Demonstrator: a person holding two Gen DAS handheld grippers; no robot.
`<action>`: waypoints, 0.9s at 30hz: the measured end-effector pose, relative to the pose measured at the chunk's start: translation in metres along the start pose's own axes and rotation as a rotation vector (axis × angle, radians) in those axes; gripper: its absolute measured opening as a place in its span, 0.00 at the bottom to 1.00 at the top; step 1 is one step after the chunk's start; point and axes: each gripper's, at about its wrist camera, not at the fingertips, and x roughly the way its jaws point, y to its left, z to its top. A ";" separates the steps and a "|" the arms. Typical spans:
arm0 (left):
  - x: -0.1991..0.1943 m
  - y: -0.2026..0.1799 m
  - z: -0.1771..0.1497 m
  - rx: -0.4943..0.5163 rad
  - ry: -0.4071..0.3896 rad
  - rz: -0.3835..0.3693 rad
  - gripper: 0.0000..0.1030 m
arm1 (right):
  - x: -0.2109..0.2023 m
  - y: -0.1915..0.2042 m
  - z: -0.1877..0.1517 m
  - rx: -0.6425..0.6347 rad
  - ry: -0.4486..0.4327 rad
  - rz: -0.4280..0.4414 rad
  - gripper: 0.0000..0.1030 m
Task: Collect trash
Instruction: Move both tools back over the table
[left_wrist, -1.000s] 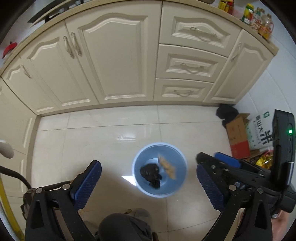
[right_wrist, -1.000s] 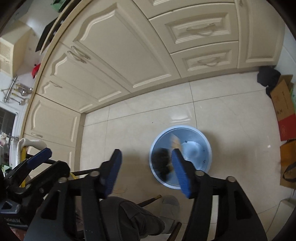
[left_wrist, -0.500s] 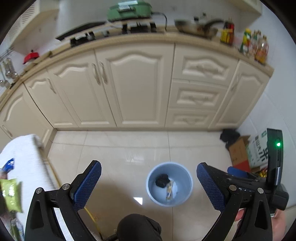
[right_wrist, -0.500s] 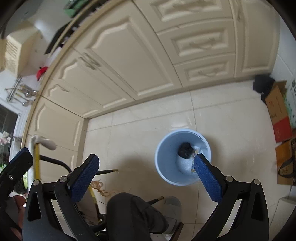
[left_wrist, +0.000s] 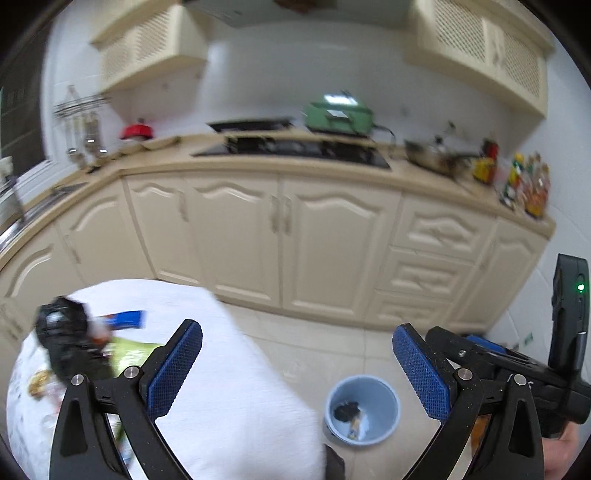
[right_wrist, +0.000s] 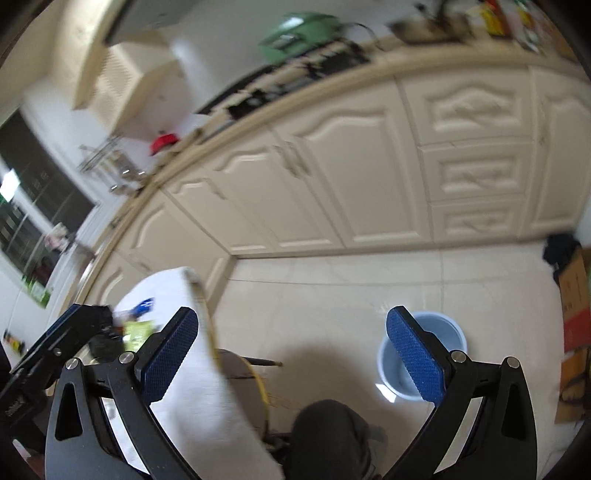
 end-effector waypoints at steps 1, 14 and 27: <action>-0.024 0.011 -0.010 -0.015 -0.015 0.013 0.99 | -0.001 0.009 0.001 -0.017 -0.002 0.009 1.00; -0.177 0.095 -0.092 -0.202 -0.169 0.226 0.99 | -0.013 0.174 -0.016 -0.314 -0.027 0.188 1.00; -0.232 0.129 -0.149 -0.329 -0.140 0.408 0.99 | 0.025 0.278 -0.060 -0.545 0.060 0.235 1.00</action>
